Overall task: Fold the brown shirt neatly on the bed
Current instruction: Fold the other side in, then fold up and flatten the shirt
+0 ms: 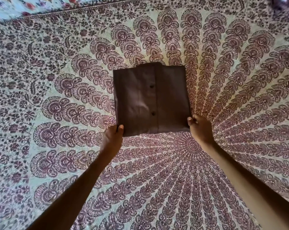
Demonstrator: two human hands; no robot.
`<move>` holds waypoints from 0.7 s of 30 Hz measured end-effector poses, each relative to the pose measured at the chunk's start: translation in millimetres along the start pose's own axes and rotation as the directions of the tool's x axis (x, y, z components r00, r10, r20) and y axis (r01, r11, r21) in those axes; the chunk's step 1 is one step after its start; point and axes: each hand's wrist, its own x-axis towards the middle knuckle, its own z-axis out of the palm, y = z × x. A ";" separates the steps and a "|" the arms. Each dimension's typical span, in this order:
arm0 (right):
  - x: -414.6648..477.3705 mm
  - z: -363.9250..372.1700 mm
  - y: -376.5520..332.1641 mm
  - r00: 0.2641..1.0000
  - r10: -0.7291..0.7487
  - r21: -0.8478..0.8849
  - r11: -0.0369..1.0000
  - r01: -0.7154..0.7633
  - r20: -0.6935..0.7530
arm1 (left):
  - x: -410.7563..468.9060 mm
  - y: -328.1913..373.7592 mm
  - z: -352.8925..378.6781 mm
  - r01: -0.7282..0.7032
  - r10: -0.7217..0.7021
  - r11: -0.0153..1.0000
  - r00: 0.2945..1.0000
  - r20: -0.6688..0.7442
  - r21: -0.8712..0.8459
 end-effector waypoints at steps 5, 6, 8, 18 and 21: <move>-3.1 1.6 -10.3 0.996 -0.033 0.026 0.999 0.036 -0.083 | 2.9 9.4 -10.1 -0.118 0.079 0.972 0.979 -0.190 -0.203; -1.8 2.3 -13.3 0.993 -0.048 0.023 0.998 0.051 -0.112 | 6.9 12.4 -9.9 -0.081 0.041 0.975 0.980 -0.194 -0.206; 0.7 2.8 -14.9 0.988 -0.057 0.010 0.998 0.059 -0.145 | 14.8 14.9 -8.5 0.037 -0.078 0.970 0.983 -0.164 -0.239; 3.4 1.3 -16.9 0.990 0.018 0.056 0.998 -0.010 -0.143 | 26.8 12.0 -11.1 0.104 -0.132 0.960 0.987 -0.091 -0.260; 17.6 2.5 -32.5 0.976 0.009 0.161 0.987 0.027 -0.216 | 40.9 32.0 -13.8 0.074 -0.121 0.962 0.979 -0.166 -0.263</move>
